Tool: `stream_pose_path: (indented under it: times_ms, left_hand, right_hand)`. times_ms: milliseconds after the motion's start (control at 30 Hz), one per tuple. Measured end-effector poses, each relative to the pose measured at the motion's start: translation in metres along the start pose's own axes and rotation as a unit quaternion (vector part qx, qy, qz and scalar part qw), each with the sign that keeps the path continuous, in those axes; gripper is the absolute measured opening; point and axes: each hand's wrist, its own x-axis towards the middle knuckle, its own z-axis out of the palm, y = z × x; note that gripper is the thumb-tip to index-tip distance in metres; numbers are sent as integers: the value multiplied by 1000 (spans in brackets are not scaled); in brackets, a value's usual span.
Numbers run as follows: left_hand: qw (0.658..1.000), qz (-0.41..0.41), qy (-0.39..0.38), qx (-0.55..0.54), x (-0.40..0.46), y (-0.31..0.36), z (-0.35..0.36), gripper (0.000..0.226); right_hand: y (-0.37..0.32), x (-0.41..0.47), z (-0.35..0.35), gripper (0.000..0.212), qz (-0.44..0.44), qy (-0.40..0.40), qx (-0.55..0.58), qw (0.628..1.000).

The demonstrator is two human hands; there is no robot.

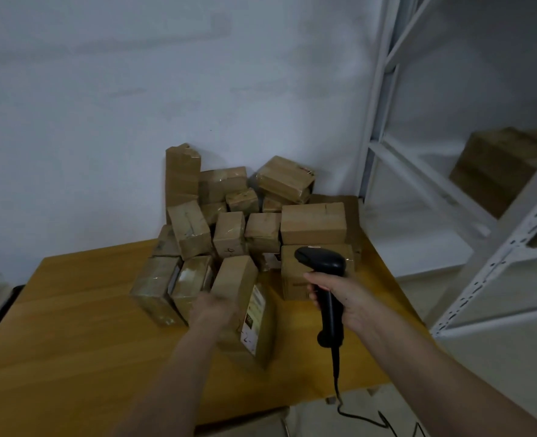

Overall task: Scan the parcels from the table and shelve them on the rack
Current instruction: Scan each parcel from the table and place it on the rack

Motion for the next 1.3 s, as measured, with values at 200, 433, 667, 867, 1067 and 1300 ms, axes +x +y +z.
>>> stream_pose_path:
  times_ms: [200, 433, 667, 867, 1067, 1300]
  left_hand:
    - [987, 34, -64, -146, -42, 11, -13, 63]
    - [915, 45, -225, -331, -94, 6, -18, 50]
    - [887, 99, -293, -342, -112, 1, -11, 63]
    - [908, 112, -304, -266, -110, 3, -6, 62]
    - [936, 112, -265, -205, -117, 14, 0, 68]
    - [924, 106, -227, -289, -106, 23, -1, 81]
  right_hand:
    - [1, -21, -24, 20, -7, 36, -5, 999]
    - [-7, -48, -40, 35, -30, 44, -13, 999]
    - [-18, -62, -55, 39, -60, 40, 3, 997]
    - [-22, -69, -65, 39, -89, 47, 8, 995]
    - [-27, -78, -65, 35, -124, 46, -14, 991]
    - [-31, -81, -59, 38, -196, 66, -72, 976]
